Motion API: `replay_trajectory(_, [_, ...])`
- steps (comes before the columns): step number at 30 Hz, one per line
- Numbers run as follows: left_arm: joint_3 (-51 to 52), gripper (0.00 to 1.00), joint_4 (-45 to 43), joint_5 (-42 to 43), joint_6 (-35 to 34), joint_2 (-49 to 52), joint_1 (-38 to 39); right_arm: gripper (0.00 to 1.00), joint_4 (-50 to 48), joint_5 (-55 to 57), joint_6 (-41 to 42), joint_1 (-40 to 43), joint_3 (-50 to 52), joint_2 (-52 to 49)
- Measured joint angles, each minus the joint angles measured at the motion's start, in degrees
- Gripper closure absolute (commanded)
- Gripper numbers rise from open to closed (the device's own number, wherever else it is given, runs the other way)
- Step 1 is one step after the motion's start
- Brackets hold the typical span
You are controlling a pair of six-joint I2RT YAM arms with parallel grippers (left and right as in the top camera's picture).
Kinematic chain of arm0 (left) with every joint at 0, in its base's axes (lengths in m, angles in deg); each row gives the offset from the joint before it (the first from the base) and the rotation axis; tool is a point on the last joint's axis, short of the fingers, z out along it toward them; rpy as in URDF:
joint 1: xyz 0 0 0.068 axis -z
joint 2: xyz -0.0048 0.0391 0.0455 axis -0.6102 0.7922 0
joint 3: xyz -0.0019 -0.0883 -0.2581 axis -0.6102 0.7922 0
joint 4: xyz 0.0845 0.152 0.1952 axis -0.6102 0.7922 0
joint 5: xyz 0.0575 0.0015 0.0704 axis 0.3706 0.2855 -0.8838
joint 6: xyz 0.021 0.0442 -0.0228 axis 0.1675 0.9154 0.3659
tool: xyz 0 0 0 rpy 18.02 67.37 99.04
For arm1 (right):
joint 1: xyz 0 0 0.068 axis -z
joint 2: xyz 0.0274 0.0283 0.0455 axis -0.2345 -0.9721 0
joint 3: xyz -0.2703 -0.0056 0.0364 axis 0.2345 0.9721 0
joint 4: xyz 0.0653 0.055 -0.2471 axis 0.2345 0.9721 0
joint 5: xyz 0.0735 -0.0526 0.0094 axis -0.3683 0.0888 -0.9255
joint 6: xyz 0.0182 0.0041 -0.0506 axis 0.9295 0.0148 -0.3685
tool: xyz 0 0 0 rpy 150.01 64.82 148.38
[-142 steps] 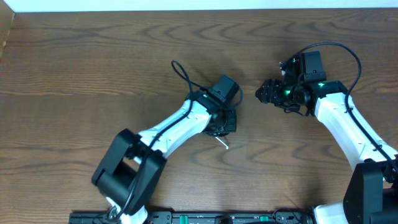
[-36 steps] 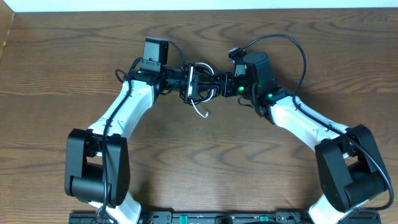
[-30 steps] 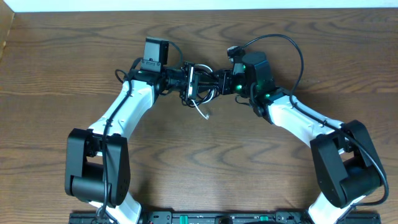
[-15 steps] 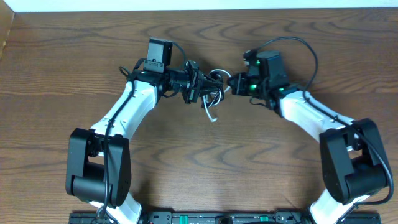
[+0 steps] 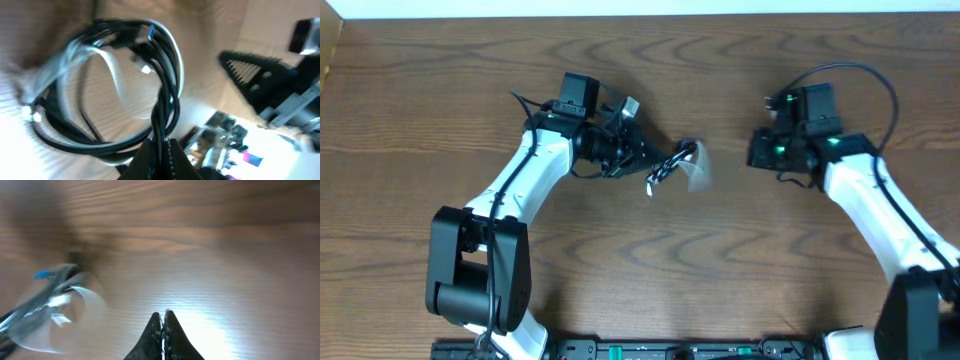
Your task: Untangle cables
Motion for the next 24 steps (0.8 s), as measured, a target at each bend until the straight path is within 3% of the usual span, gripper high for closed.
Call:
replay_trajectory(6, [0.0, 0.92, 4.3, -2.6, 11.1, 0.0, 0.0, 0.98, 8.2, 12.8, -0.5, 2.4, 0.0, 2.0])
replay_trajectory(11, [0.0, 0.93, 4.8, -3.4, 15.4, 0.0, 0.2, 0.56, 7.7, 12.0, -1.8, 2.6, 0.0, 1.9])
replay_trajectory(13, [0.0, 0.92, 5.0, -3.0, 18.0, 0.0, 0.4, 0.46, 5.1, 6.9, -3.3, 2.5, 0.0, 2.0])
replay_trajectory(20, [0.0, 0.93, 8.2, -0.1, 29.7, 0.0, 2.7, 0.41, -2.7, -9.8, -1.5, 0.5, 0.0, 1.9])
replay_trajectory(24, [0.0, 0.92, 8.9, -8.2, 33.7, 0.0, 6.1, 0.39, -3.2, -13.4, 2.3, -2.2, 0.0, 0.2])
